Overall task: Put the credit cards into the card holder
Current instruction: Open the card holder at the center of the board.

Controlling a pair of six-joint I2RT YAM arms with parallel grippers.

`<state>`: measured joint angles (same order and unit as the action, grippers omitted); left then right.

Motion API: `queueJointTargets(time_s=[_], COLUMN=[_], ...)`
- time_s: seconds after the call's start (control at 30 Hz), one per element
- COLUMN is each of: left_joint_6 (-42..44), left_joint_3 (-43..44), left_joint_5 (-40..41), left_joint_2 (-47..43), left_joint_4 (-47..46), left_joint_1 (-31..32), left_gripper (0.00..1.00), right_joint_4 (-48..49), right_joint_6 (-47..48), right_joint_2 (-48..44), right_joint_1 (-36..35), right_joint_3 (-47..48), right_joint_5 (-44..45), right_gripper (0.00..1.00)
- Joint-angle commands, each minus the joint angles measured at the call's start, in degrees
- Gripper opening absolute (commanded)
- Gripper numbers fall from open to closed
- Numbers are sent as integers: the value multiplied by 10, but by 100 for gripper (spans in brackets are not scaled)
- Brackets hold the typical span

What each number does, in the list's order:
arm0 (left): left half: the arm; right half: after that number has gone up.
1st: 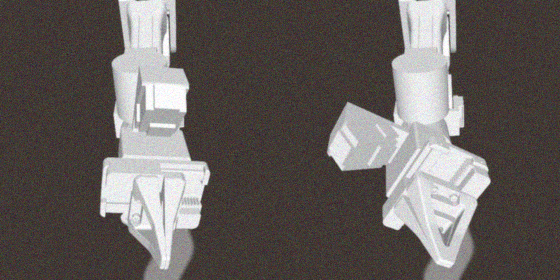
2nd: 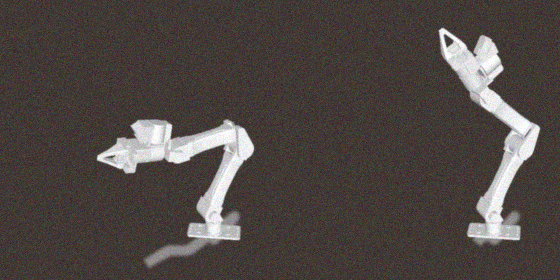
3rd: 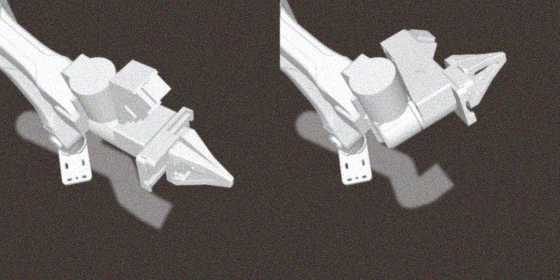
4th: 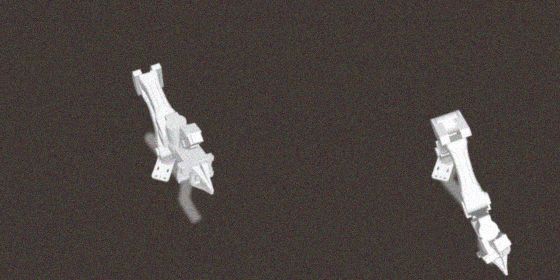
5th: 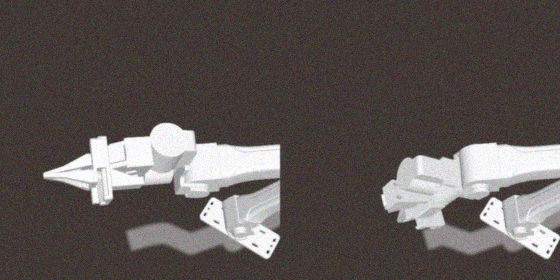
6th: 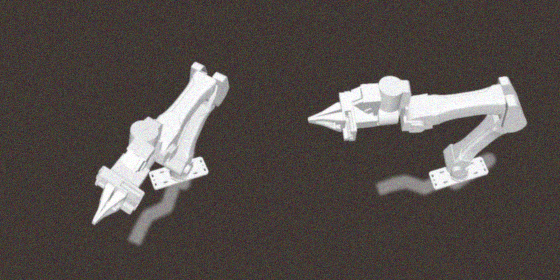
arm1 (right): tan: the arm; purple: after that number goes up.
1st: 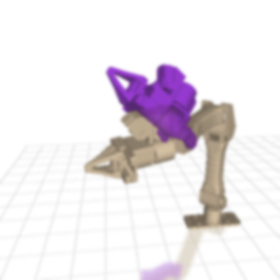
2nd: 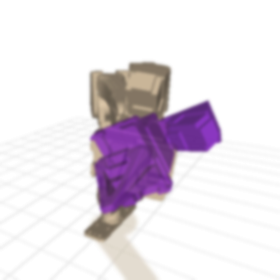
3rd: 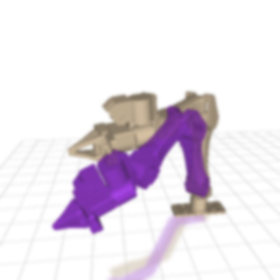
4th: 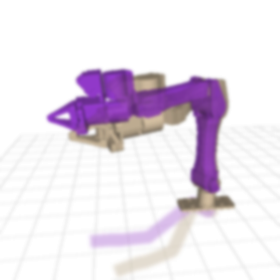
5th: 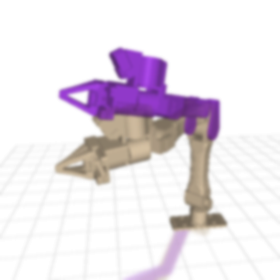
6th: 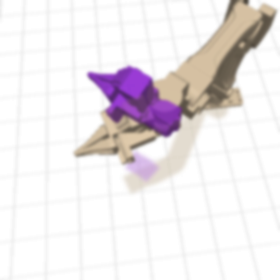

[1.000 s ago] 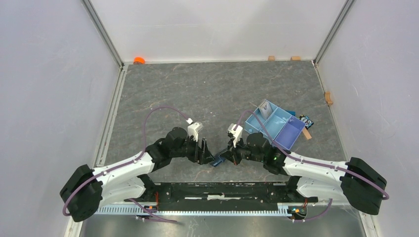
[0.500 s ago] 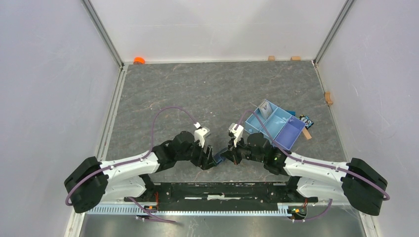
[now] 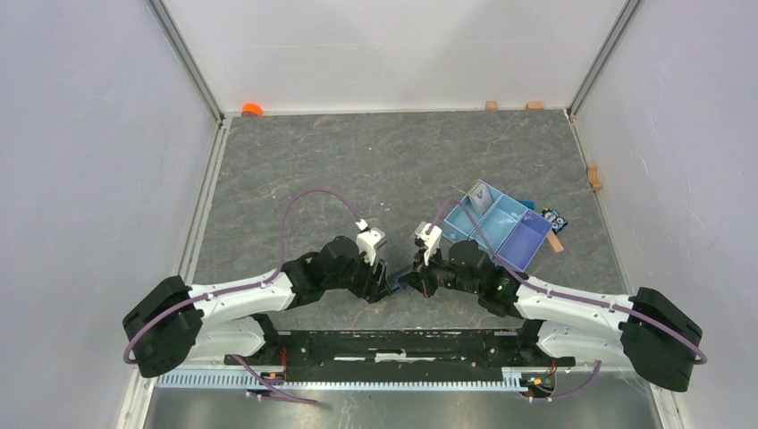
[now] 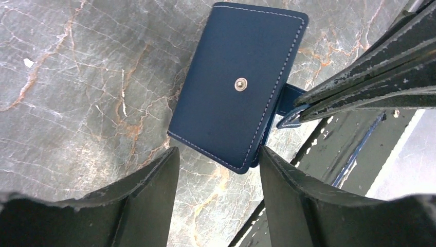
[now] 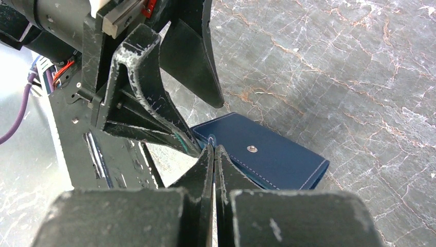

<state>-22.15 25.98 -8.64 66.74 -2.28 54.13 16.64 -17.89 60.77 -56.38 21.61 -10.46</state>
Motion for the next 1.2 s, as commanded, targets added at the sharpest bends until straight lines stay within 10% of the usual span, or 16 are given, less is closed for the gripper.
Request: queueJointTargets(time_s=[0.0,1.17], left_joint_6=[18,65], left_joint_3=[11,30], left_joint_5=[28,0], left_joint_2=[-16,27], left_joint_4=[-24,-51], left_joint_1=[4,4], left_gripper=[64,51], right_joint_4=[29,24], right_joint_6=[-3,-10], right_joint_2=[-14,-29], right_joint_1=[-2,-2], right_joint_3=[-6,-13], right_joint_5=[-5,-16], right_gripper=[0,0])
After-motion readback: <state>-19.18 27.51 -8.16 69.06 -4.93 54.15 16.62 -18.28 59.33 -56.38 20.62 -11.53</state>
